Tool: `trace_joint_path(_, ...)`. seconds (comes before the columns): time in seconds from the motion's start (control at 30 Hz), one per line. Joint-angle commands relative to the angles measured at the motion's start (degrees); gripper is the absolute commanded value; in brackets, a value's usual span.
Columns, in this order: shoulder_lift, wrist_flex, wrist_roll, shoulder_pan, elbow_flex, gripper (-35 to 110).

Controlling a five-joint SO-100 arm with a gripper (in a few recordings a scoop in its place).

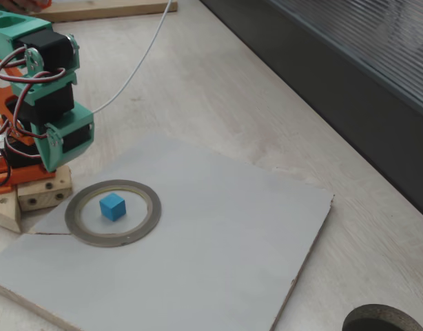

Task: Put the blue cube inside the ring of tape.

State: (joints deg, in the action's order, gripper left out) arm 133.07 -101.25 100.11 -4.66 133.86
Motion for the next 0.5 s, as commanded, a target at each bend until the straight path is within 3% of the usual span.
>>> trace_joint_path(0.0,0.6,-1.1,0.9,-0.8,0.2,0)
trace_joint_path(0.47,0.7,-1.1,0.8,-0.7,0.2,0)
